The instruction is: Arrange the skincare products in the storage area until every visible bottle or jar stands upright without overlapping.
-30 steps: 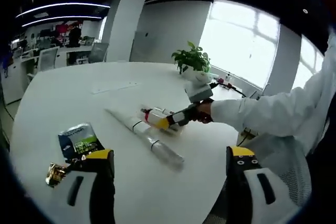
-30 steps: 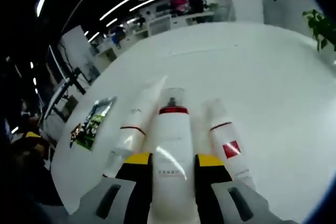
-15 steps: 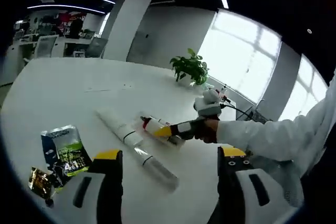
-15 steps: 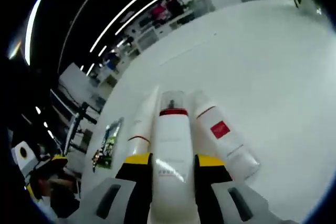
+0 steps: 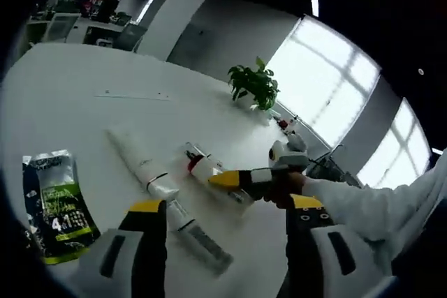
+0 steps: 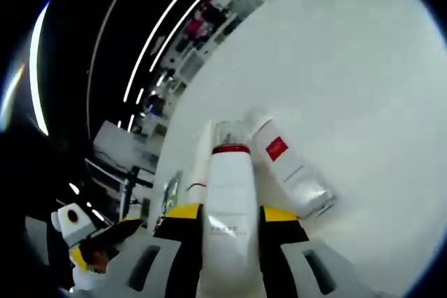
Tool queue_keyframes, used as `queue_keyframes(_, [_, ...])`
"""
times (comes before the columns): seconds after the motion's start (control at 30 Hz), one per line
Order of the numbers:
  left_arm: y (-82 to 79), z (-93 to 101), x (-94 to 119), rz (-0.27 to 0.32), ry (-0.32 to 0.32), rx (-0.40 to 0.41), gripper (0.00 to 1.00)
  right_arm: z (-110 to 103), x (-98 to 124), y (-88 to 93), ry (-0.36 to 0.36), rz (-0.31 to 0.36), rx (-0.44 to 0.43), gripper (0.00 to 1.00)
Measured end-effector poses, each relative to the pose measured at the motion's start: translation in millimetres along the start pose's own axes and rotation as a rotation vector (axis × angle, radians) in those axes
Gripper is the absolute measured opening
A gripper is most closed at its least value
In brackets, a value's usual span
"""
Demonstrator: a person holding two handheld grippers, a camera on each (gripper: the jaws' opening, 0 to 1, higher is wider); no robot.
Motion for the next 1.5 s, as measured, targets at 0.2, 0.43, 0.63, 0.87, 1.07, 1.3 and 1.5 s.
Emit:
queue_keyframes(0.2, [2.5, 2.9, -21, -0.026, 0.003, 0.037, 0.59, -1, 2, 6.7, -0.051, 0.004, -0.058, 0.23])
queue_keyframes(0.43, [0.6, 4.8, -52, -0.030, 0.033, 0.122, 0.50, -1, 5, 14.7, -0.108, 0.016, -0.134, 0.23])
queue_keyframes(0.63, [5.7, -11.2, -78, -0.080, -0.025, 0.147, 0.50, -1, 6, 17.2, -0.147, 0.013, -0.186, 0.23])
queue_keyframes(0.87, [4.0, -15.4, -92, -0.079, -0.032, 0.206, 0.46, -6, 2, 21.7, -0.158, -0.022, -0.145, 0.23])
queue_keyframes(1.07, [2.3, -18.6, -103, -0.096, -0.064, 0.232, 0.36, -5, 2, 22.9, -0.168, -0.024, -0.143, 0.23])
queue_keyframes(1.3, [1.4, -13.1, -112, -0.133, -0.091, 0.180, 0.35, -6, 7, 15.2, -0.186, 0.005, -0.149, 0.23])
queue_keyframes(1.5, [-6.6, -13.1, -117, -0.101, -0.167, 0.136, 0.45, -22, 6, 14.3, -0.216, -0.009, -0.063, 0.23])
Point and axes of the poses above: the point that each gripper's makers call its tool centre point, and the gripper's own axes: x roughly backward along the fingers, z roughly to its right, y roughly out of its underside, the point moved 7 cm from there along x, roughly backward along the fingers, and after that the axes turned 3 degrees about -y, right-handed, at the moved point
